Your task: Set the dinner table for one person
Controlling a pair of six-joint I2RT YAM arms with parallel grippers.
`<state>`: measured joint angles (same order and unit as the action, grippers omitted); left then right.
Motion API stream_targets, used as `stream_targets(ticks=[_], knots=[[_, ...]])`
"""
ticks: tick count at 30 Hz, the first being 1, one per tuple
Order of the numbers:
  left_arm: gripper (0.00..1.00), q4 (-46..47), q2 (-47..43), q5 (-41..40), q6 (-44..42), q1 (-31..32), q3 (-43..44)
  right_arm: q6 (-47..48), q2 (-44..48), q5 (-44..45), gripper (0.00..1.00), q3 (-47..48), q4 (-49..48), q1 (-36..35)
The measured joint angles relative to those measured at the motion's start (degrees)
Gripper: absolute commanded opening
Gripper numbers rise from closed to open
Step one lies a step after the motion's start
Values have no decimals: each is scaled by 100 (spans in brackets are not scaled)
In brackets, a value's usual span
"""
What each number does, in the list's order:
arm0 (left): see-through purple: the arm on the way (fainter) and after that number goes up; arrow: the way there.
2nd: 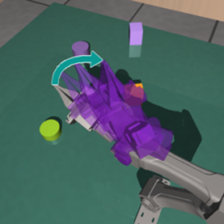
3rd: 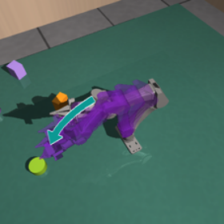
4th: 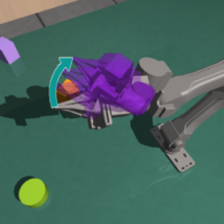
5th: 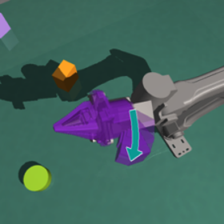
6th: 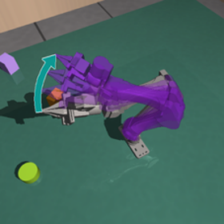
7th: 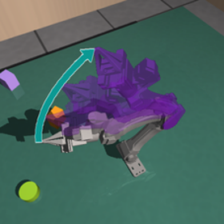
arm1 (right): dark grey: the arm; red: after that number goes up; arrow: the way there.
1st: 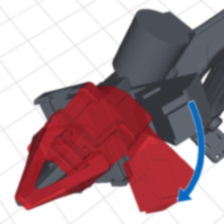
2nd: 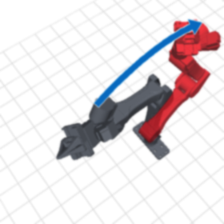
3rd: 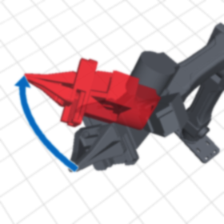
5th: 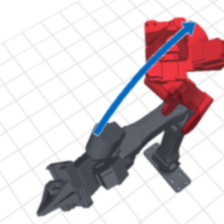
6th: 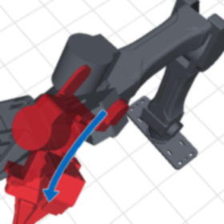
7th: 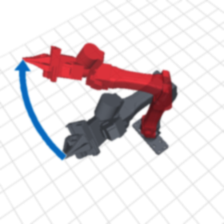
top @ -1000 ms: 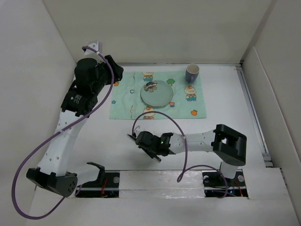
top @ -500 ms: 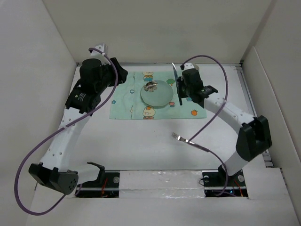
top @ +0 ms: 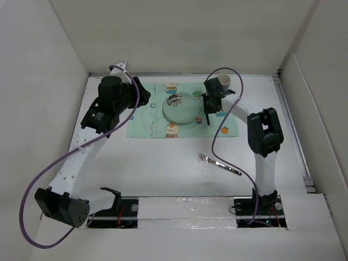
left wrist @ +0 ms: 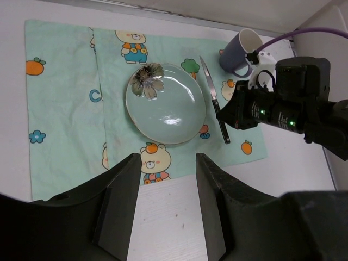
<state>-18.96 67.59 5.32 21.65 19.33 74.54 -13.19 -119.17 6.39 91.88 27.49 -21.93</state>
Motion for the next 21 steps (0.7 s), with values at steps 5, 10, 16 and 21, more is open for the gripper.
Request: stream_targets(ticks=[5,10,16,21], knots=[[42,26,0,96,37,0,-72,-260,-90,223,0,190,221,46],[42,76,2,164,59,0,-72,-498,-138,310,0,210,391,155],[42,76,7,205,92,0,-72,-610,-323,328,8,214,527,225],[42,81,7,221,122,0,-72,-625,-376,328,31,219,520,225]])
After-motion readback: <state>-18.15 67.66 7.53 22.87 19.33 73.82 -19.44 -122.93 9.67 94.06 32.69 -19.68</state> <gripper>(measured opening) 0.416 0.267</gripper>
